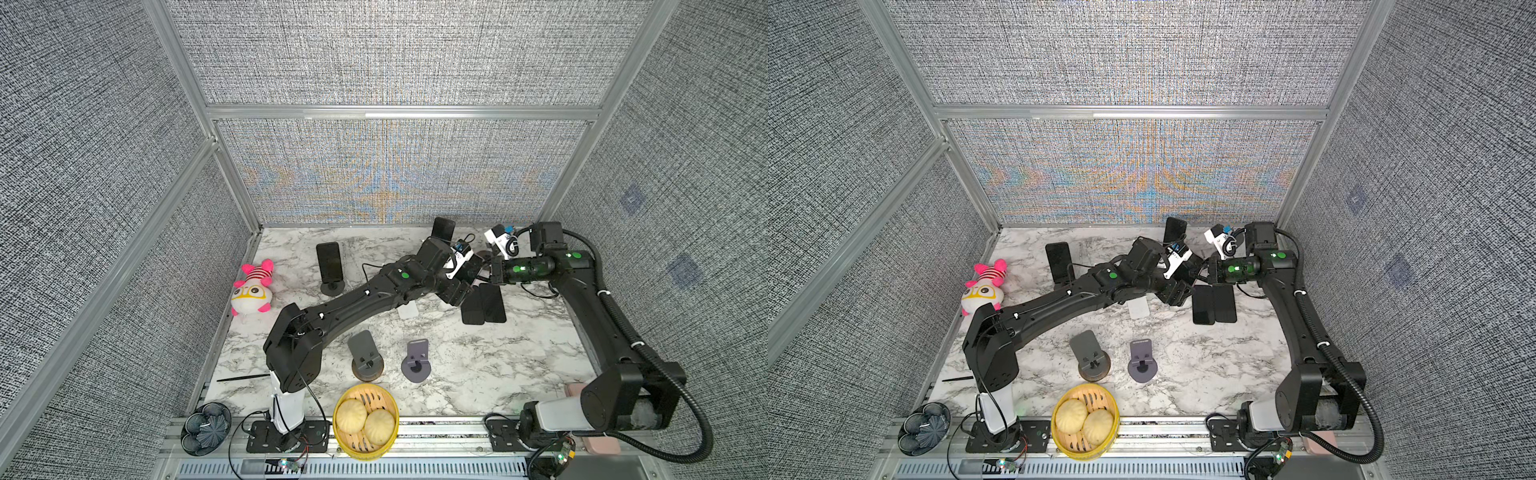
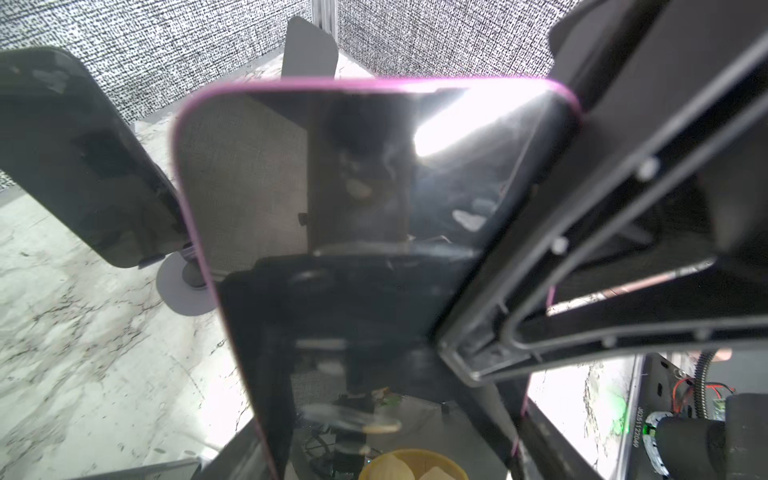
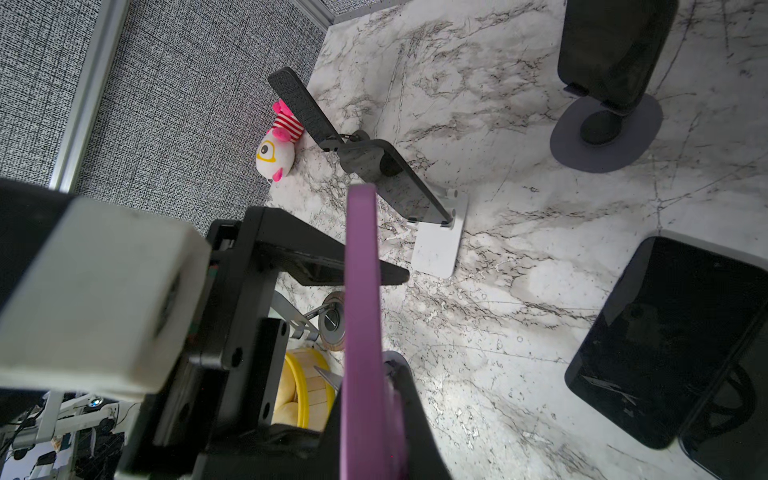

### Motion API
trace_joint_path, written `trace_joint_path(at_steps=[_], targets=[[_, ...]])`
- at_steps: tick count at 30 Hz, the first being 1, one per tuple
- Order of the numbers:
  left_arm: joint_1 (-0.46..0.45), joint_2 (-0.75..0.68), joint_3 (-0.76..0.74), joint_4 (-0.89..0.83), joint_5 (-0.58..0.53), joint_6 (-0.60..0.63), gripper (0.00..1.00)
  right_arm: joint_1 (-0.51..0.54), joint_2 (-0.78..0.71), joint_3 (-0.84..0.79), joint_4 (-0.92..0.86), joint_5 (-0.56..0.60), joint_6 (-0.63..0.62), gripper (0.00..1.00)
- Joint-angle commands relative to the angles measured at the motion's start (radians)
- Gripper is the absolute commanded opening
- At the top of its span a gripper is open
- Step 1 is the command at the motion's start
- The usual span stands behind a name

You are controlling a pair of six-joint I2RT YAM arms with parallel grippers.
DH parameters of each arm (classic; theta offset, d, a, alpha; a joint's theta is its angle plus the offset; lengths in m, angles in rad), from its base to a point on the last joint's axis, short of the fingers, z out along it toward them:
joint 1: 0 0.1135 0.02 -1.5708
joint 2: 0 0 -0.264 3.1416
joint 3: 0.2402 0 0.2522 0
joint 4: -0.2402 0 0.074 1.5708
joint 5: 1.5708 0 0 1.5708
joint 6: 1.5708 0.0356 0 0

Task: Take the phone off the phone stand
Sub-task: 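Open the right gripper and draw it back while the left gripper holds the phone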

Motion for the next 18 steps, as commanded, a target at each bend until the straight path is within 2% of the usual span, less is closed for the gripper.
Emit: trace_joint_path(at_steps=[1, 3, 5, 9, 11, 13, 16, 18], targets=[[-0.001, 0.002, 0.011, 0.017, 0.012, 0.008, 0.6, 0.001, 0.005, -0.001, 0.014, -0.014, -0.005, 0.05], [-0.001, 0.011, 0.015, 0.021, 0.012, -0.001, 0.56, 0.001, 0.01, -0.004, 0.02, -0.015, -0.005, 0.05], [-0.001, 0.023, 0.023, 0.02, 0.008, -0.015, 0.53, 0.001, 0.017, -0.005, 0.025, -0.015, -0.002, 0.11], [-0.001, 0.035, 0.023, 0.037, -0.012, -0.062, 0.44, 0.0, 0.029, -0.002, 0.027, 0.003, 0.009, 0.37], [-0.001, 0.041, 0.023, 0.041, -0.032, -0.095, 0.33, -0.003, 0.031, -0.003, 0.031, 0.006, 0.013, 0.48], [-0.001, 0.048, 0.022, 0.045, -0.043, -0.123, 0.18, -0.01, 0.032, -0.004, 0.028, 0.005, 0.013, 0.58], [-0.003, 0.067, 0.038, 0.027, -0.077, -0.162, 0.0, -0.059, 0.018, -0.027, 0.032, 0.018, 0.043, 0.7], [-0.007, 0.087, 0.07, -0.016, -0.135, -0.208, 0.0, -0.098, -0.011, -0.051, 0.036, 0.137, 0.087, 0.76]])
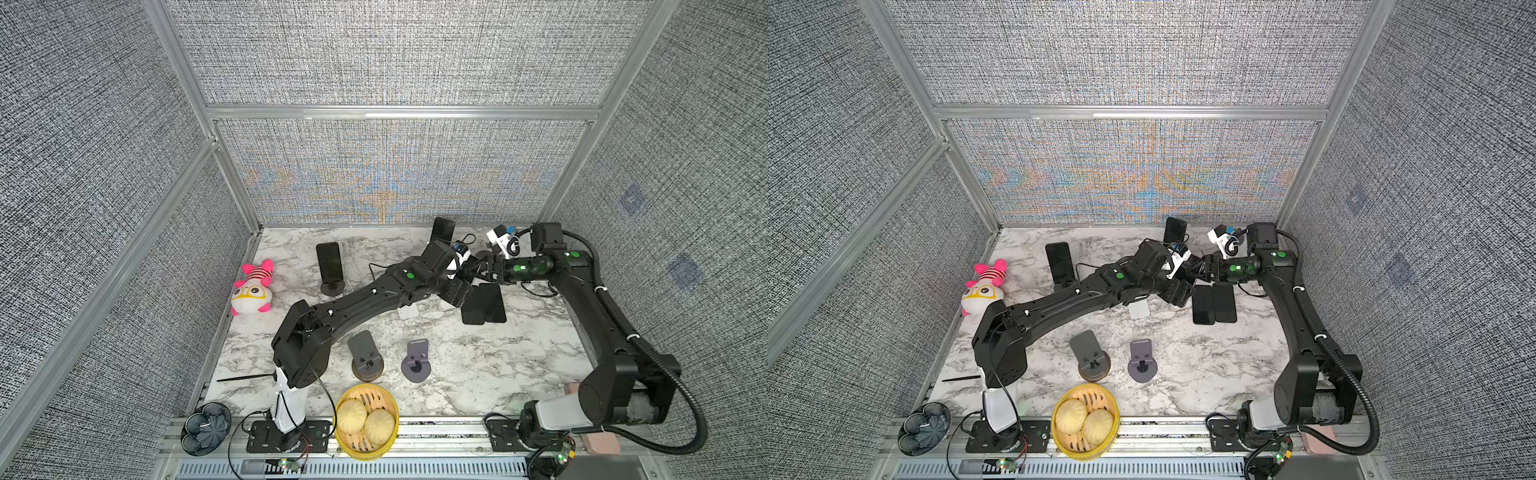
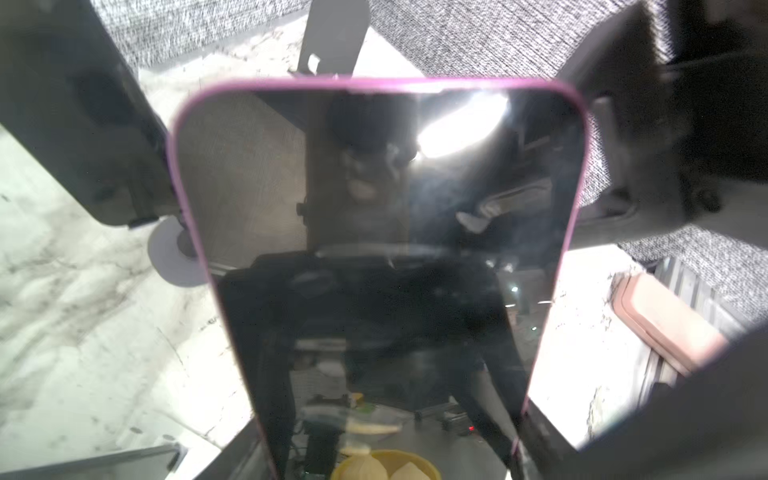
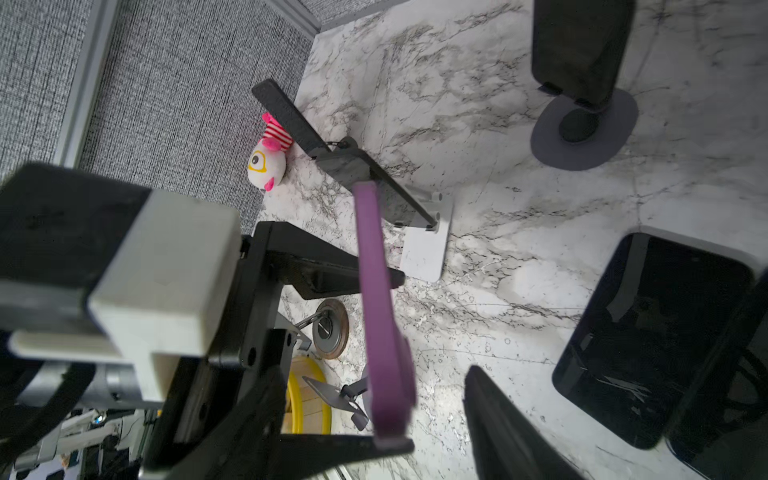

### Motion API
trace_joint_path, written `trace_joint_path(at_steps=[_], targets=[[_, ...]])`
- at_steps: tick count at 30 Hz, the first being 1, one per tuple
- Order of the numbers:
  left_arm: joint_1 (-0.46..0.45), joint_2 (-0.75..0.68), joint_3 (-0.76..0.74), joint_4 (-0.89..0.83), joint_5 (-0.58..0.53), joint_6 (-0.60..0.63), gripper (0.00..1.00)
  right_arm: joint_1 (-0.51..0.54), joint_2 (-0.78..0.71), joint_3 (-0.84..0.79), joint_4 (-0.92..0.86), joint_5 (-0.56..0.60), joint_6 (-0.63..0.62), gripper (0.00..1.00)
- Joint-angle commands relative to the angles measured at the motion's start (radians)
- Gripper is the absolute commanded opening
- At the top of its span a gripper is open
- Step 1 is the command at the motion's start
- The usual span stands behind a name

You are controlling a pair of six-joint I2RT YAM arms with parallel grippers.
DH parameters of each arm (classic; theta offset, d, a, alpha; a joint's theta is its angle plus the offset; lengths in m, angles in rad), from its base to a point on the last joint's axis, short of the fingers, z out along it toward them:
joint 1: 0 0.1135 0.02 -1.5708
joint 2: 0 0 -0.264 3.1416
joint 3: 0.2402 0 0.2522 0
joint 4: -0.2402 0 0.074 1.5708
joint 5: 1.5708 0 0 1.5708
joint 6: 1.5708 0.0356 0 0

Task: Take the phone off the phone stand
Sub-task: 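Open the right gripper and draw it back while the left gripper holds the phone, then lower the pink-edged phone with the left gripper beside the laid black phones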

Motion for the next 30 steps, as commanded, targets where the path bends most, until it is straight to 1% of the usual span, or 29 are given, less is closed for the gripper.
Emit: trace_joint_path(at_steps=[1, 2, 3, 5, 8, 11, 13, 14, 18, 24, 30], targets=[[-0.008, 0.026, 0.06, -0.054, -0.131, -0.119, 0.0, -0.048, -0.046, -0.035, 0.011, 0.193, 0.073, 0.78], [-0.014, 0.061, 0.102, -0.129, -0.216, -0.166, 0.0, -0.064, -0.072, -0.058, 0.03, 0.245, 0.094, 0.78], [-0.018, 0.091, 0.15, -0.195, -0.259, -0.192, 0.0, -0.081, -0.1, -0.089, 0.064, 0.268, 0.117, 0.78], [-0.034, 0.16, 0.276, -0.339, -0.344, -0.257, 0.0, -0.11, -0.171, -0.175, 0.177, 0.27, 0.187, 0.78], [-0.051, 0.259, 0.437, -0.485, -0.377, -0.344, 0.0, -0.124, -0.24, -0.273, 0.304, 0.302, 0.249, 0.78], [-0.069, 0.343, 0.571, -0.614, -0.421, -0.446, 0.0, -0.134, -0.271, -0.311, 0.324, 0.347, 0.262, 0.78], [-0.083, 0.383, 0.621, -0.662, -0.45, -0.499, 0.0, -0.145, -0.283, -0.321, 0.341, 0.355, 0.268, 0.78], [-0.087, 0.4, 0.633, -0.671, -0.455, -0.519, 0.0, -0.152, -0.287, -0.357, 0.349, 0.354, 0.272, 0.78], [-0.09, 0.454, 0.669, -0.679, -0.449, -0.576, 0.0, -0.174, -0.296, -0.374, 0.35, 0.354, 0.282, 0.78], [-0.088, 0.521, 0.722, -0.664, -0.436, -0.557, 0.0, -0.208, -0.325, -0.416, 0.369, 0.361, 0.296, 0.78], [-0.088, 0.559, 0.722, -0.61, -0.418, -0.543, 0.0, -0.227, -0.332, -0.424, 0.359, 0.361, 0.279, 0.78]])
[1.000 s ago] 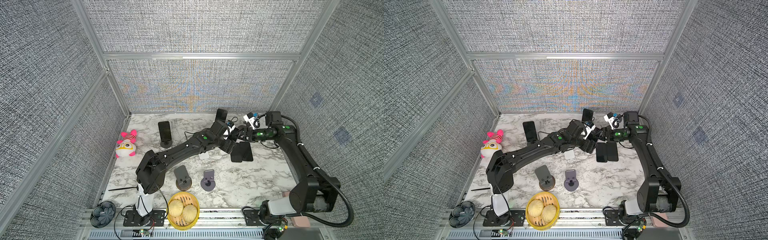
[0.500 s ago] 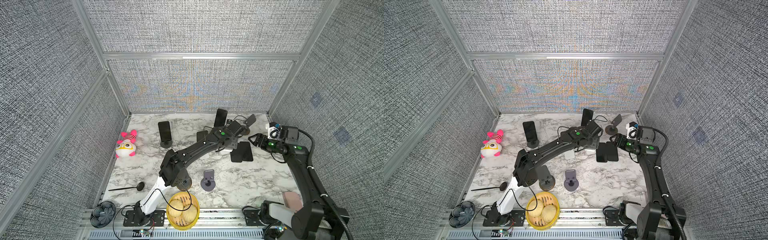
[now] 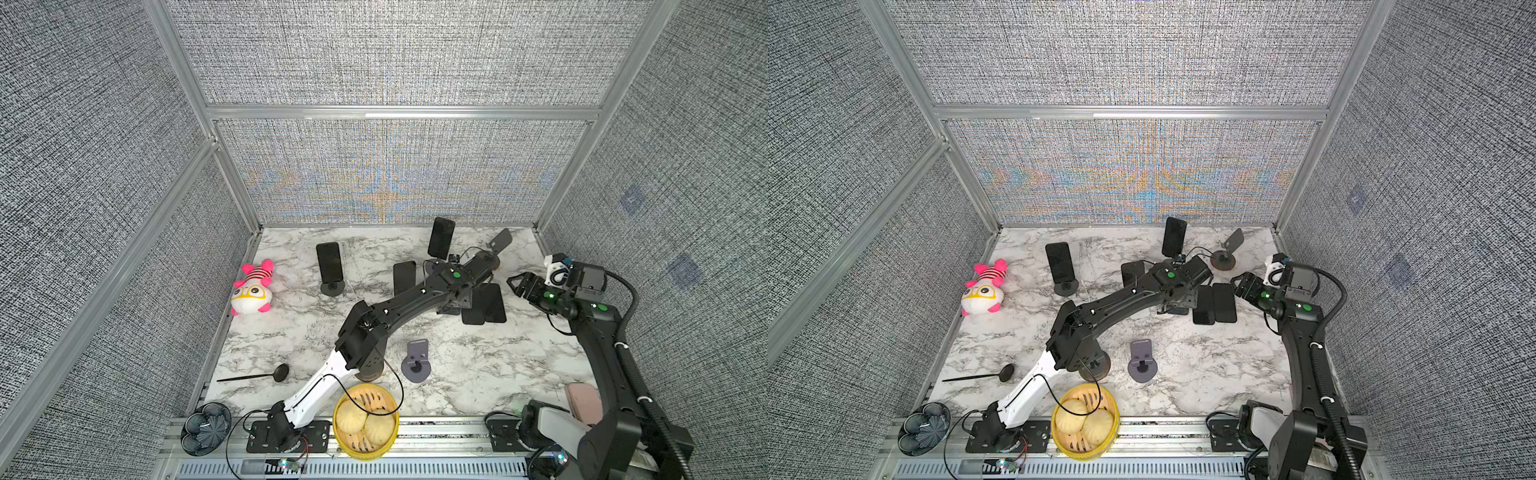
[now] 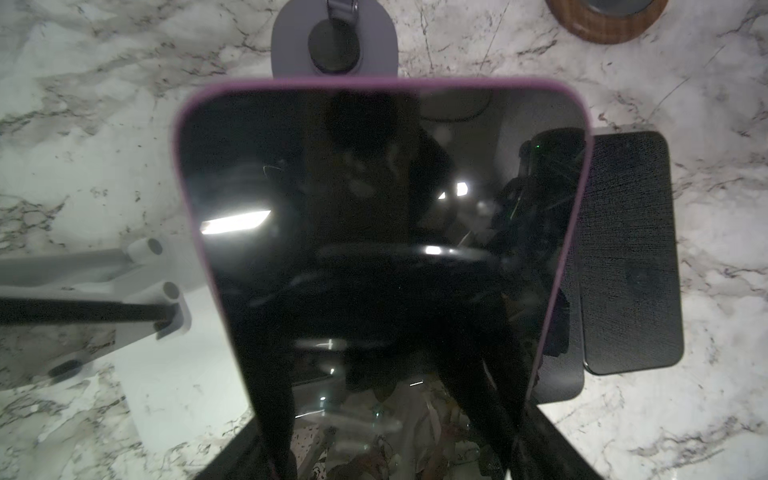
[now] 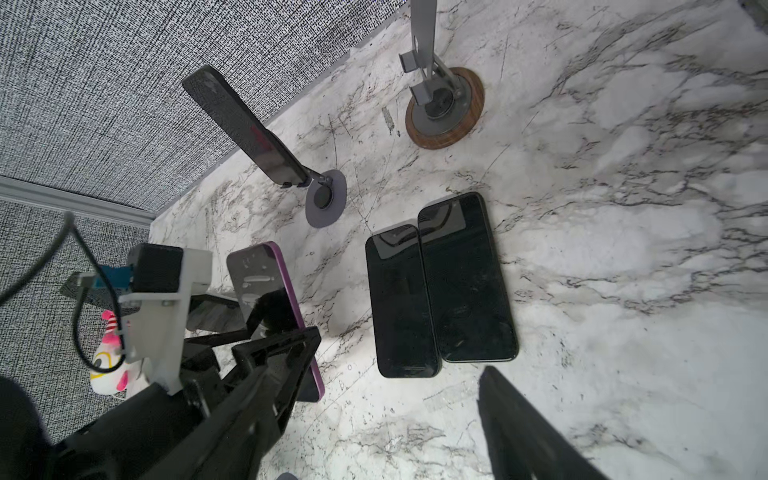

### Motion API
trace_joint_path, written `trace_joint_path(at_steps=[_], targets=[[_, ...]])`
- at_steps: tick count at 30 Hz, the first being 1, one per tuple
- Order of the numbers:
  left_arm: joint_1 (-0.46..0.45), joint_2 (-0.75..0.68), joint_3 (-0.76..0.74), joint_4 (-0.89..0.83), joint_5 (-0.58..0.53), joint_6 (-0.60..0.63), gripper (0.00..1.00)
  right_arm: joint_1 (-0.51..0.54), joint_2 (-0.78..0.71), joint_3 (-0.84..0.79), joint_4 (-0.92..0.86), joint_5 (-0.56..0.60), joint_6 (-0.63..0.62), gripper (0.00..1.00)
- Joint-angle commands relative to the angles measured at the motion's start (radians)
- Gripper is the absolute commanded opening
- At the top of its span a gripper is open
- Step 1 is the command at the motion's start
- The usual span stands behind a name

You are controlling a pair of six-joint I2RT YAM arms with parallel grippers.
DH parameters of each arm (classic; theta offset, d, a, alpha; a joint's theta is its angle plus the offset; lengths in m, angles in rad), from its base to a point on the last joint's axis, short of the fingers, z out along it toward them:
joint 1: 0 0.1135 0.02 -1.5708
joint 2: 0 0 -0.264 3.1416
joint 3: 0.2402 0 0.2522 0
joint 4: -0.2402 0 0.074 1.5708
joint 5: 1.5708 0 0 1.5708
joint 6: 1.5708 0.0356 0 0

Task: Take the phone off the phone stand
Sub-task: 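Lower the pink-edged phone with the left gripper beside the laid black phones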

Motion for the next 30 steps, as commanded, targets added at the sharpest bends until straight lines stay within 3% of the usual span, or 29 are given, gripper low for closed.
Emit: trace_joint_path(at_steps=[1, 30], targets=[[0.003, 0.012, 0.007, 0.053, 0.0, 0.005, 0.0, -0.006, -0.006, -0.002, 0.01, 0.002, -0.011, 0.78], [0.02, 0.113, -0.016, 0.155, 0.059, -0.004, 0.09, -0.027, 0.003, -0.011, -0.016, 0.021, -0.058, 0.78]])
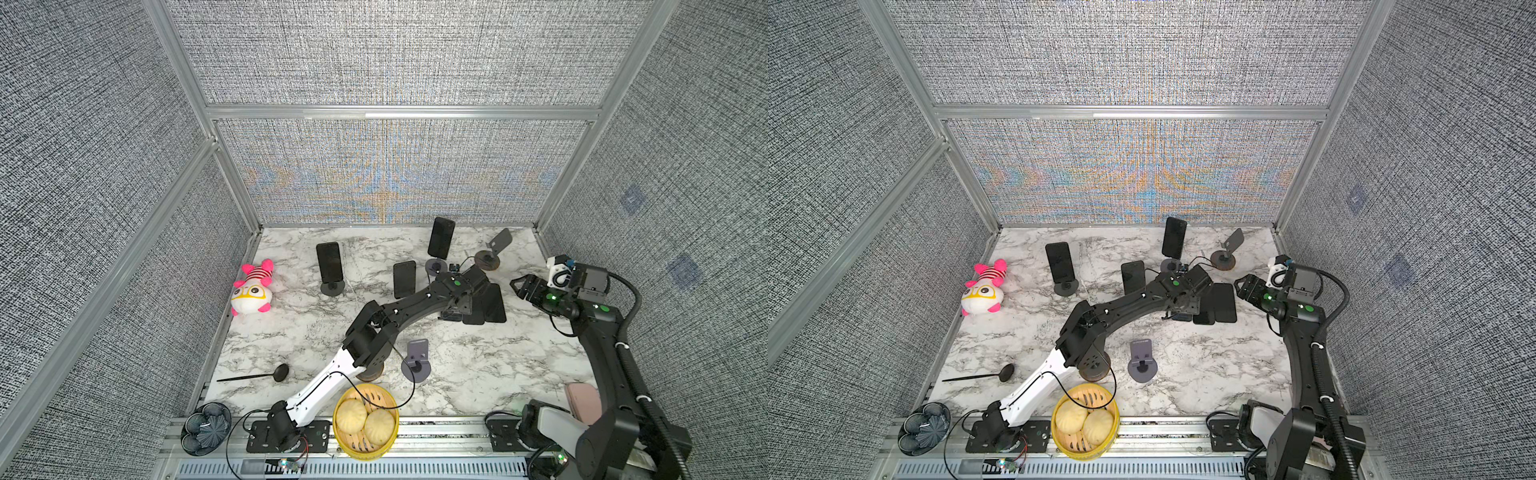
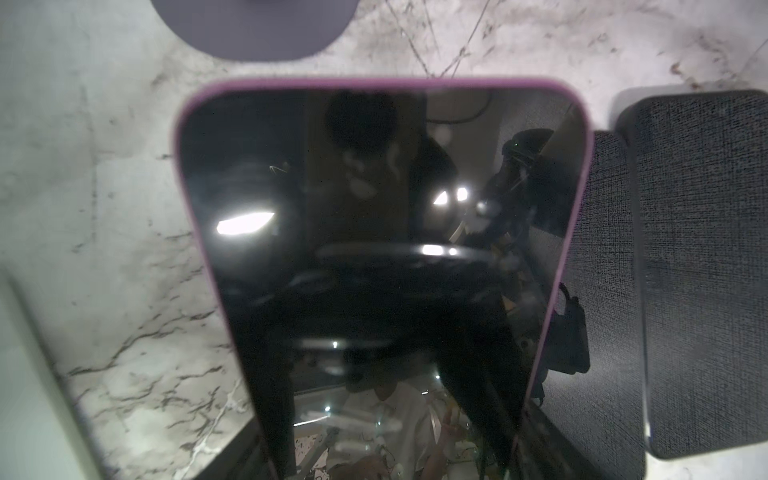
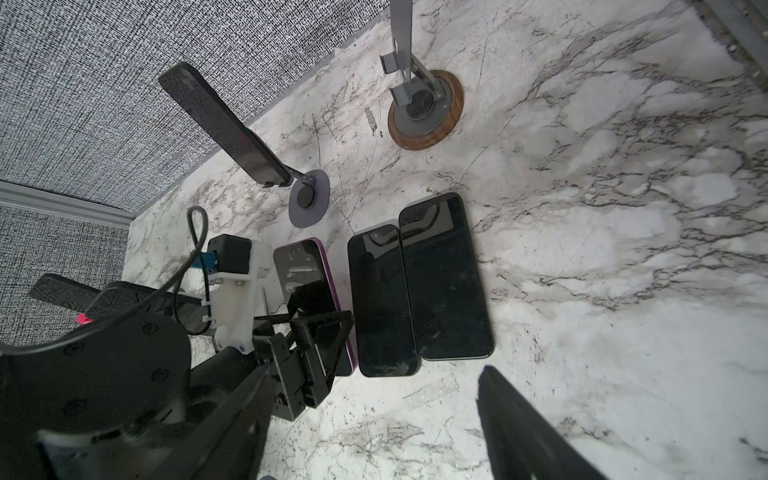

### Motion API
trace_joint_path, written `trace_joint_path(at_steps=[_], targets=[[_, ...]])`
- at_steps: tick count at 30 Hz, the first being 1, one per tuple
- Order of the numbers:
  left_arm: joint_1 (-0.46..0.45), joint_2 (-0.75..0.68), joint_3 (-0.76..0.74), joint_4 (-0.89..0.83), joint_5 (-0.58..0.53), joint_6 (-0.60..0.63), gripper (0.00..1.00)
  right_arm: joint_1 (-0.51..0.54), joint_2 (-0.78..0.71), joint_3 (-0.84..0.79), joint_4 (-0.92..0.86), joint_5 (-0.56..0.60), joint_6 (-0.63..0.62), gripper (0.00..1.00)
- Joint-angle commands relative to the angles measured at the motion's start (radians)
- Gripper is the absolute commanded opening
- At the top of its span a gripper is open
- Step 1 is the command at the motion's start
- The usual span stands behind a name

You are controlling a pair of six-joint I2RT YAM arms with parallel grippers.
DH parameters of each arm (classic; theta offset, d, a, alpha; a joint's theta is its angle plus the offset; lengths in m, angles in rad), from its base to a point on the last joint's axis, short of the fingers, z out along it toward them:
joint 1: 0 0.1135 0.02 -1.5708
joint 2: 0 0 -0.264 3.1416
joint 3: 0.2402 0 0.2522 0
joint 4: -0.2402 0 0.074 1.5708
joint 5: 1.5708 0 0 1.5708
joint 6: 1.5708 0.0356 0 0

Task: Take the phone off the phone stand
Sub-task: 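Lower the pink-edged phone with the left gripper beside the laid black phones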

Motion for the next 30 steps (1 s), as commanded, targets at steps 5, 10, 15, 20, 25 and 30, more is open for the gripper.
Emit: trace_joint_path(at_steps=[5, 10, 15, 20, 25, 30], targets=[[0.007, 0.009, -0.005, 0.019, -0.006, -0.015, 0.11, -0.001, -0.003, -0.005, -0.004, 0.009, -0.014, 0.78], [0.011, 0.011, -0.021, 0.023, 0.001, -0.021, 0.19, 0.0, -0.004, -0.004, -0.002, 0.013, -0.014, 0.78], [0.016, 0.006, -0.041, 0.038, 0.012, -0.022, 0.28, 0.0, -0.006, -0.007, -0.003, 0.015, -0.015, 0.78], [0.017, 0.005, -0.054, 0.053, 0.036, -0.029, 0.39, -0.002, -0.009, -0.009, -0.001, 0.018, -0.017, 0.78], [0.018, -0.002, -0.068, 0.057, 0.052, -0.032, 0.51, -0.002, -0.01, -0.009, -0.001, 0.021, -0.018, 0.78], [0.017, -0.017, -0.09, 0.06, 0.061, -0.035, 0.58, -0.002, -0.009, -0.009, -0.001, 0.021, -0.018, 0.78]])
